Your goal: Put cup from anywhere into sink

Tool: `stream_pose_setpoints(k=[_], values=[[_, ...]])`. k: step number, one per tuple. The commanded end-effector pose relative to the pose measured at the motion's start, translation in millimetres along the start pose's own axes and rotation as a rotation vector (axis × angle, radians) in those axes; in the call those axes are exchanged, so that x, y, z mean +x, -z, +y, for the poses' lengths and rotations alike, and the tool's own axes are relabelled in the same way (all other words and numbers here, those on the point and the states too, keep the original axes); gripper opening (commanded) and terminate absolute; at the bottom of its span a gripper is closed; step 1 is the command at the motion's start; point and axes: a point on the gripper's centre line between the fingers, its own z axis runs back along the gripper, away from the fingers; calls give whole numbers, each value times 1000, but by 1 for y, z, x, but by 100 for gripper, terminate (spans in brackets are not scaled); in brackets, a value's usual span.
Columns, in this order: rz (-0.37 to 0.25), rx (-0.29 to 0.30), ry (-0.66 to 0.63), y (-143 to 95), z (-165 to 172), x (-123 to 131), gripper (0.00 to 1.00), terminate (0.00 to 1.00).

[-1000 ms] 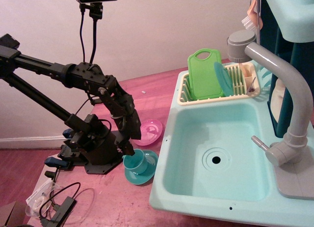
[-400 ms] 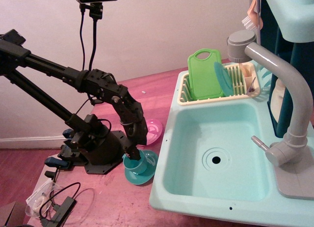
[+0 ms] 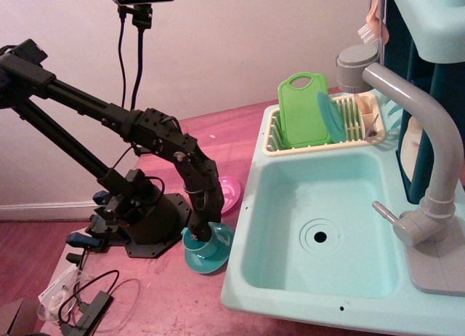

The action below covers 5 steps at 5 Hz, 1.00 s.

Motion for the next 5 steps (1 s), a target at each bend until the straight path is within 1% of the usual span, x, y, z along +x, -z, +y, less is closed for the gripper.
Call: stream_pose_setpoints(k=[1, 2, 4, 5], values=[[-58, 28, 25, -21, -2, 14, 0, 0], [-71, 39, 52, -26, -3, 21, 0, 0], [-44, 36, 97, -25, -9, 30, 0, 0], [-92, 53, 105, -59, -4, 32, 0, 0]])
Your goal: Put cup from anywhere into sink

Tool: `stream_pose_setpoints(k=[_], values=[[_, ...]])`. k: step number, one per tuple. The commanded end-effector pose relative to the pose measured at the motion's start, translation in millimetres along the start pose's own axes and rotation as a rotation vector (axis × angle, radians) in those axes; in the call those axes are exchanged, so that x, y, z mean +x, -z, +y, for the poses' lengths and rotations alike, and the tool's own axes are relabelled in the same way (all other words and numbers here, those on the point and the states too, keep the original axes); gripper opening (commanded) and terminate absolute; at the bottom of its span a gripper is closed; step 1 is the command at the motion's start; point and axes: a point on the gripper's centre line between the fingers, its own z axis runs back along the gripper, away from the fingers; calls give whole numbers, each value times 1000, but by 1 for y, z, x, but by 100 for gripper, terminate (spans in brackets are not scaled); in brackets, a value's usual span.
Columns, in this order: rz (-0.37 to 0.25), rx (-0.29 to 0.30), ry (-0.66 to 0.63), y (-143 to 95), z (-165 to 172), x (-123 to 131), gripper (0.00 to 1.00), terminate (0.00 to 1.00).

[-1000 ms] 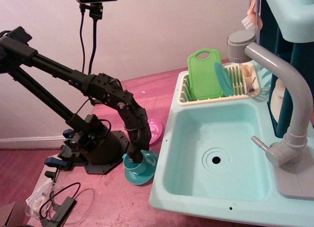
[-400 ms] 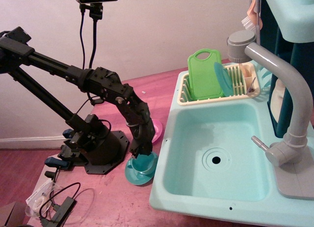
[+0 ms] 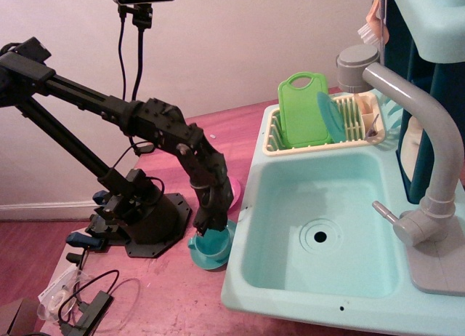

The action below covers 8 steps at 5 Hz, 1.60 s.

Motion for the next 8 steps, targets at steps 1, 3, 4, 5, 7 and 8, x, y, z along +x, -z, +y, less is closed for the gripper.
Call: stream_pose_setpoints(k=[1, 3, 4, 5, 7, 8], values=[[-87, 44, 34, -77, 15, 7, 0, 0], [-124, 84, 88, -143, 13, 15, 0, 0], [-141, 105, 145, -153, 11, 65, 0, 0], [-69, 100, 194, -143, -1, 104, 0, 0], [19, 41, 167, -88, -13, 101, 0, 0], [33, 6, 154, -81, -10, 96, 100, 0]])
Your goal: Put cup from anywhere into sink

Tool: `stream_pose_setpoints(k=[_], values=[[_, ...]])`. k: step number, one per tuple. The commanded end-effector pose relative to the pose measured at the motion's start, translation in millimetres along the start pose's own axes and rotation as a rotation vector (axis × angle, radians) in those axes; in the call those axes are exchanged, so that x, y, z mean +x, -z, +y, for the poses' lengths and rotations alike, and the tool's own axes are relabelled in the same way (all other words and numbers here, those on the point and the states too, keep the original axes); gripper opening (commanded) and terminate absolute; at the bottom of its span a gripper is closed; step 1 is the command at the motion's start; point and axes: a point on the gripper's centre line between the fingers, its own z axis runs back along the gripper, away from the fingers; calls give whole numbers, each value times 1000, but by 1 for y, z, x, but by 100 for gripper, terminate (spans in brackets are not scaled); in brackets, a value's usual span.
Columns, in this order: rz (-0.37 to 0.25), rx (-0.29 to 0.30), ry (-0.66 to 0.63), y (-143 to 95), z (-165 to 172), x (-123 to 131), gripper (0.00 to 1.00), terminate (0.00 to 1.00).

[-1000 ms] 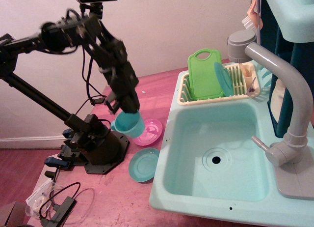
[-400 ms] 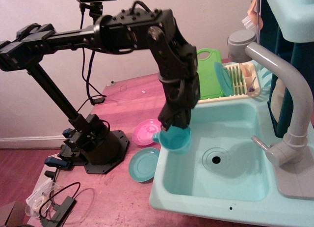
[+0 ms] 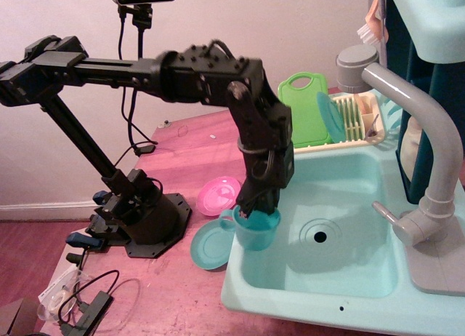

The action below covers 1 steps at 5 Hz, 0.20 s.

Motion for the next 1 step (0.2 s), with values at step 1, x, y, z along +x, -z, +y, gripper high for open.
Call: stream_pose_setpoints(k=[1], values=[[-12, -12, -17, -7, 8, 1, 100, 100]])
